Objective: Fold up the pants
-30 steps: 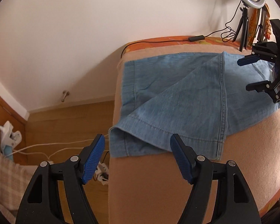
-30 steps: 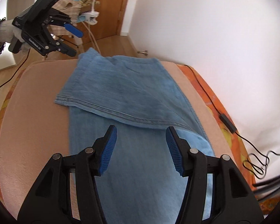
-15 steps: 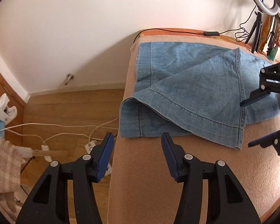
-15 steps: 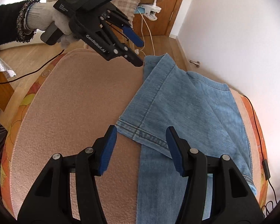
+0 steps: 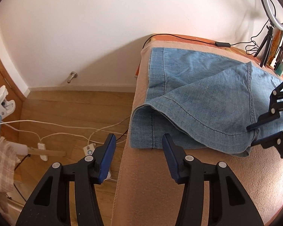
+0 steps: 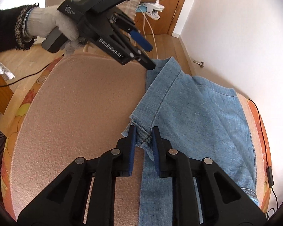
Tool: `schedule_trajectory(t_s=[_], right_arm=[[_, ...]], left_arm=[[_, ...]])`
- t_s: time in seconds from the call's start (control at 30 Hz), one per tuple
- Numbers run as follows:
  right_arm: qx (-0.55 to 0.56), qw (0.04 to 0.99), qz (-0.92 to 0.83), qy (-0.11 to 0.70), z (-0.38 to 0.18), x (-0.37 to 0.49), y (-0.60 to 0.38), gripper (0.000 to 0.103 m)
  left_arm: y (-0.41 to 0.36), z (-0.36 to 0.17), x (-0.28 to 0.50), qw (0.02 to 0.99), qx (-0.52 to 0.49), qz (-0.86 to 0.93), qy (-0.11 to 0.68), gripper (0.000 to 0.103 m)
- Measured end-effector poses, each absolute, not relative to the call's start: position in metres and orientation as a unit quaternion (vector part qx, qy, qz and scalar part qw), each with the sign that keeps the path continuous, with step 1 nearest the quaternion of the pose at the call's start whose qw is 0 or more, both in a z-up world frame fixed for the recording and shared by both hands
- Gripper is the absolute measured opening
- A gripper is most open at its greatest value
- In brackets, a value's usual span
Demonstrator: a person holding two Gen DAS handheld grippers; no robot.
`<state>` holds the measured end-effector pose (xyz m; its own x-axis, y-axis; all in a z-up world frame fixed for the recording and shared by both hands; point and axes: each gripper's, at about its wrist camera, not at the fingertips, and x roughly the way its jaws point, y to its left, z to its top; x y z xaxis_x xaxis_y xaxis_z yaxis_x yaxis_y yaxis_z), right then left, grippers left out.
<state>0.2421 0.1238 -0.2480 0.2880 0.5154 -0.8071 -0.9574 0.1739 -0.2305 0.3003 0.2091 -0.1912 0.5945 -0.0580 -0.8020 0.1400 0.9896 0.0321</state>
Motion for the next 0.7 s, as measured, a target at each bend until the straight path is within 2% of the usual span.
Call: schedule_trajectory(t_s=[0.3,0.4,0.7], right_arm=[[-0.344,0.796,0.432,0.246,-0.193,0.306,0.148,0.015],[-0.332,0.814,0.403,0.253,-0.182,0.342,0.160,0.015],[-0.302,0.830,0.352,0.309,-0.207,0.436,0.195,0.014]], left_arm=[[0.206,-0.187,0.304,0.899,0.044,-0.066,0.431,0.049],[0.205,-0.187,0.310,0.899,0.046,-0.069,0.429,0.049],[0.202,-0.197,0.328,0.893,0.057,-0.081,0.438,0.049]])
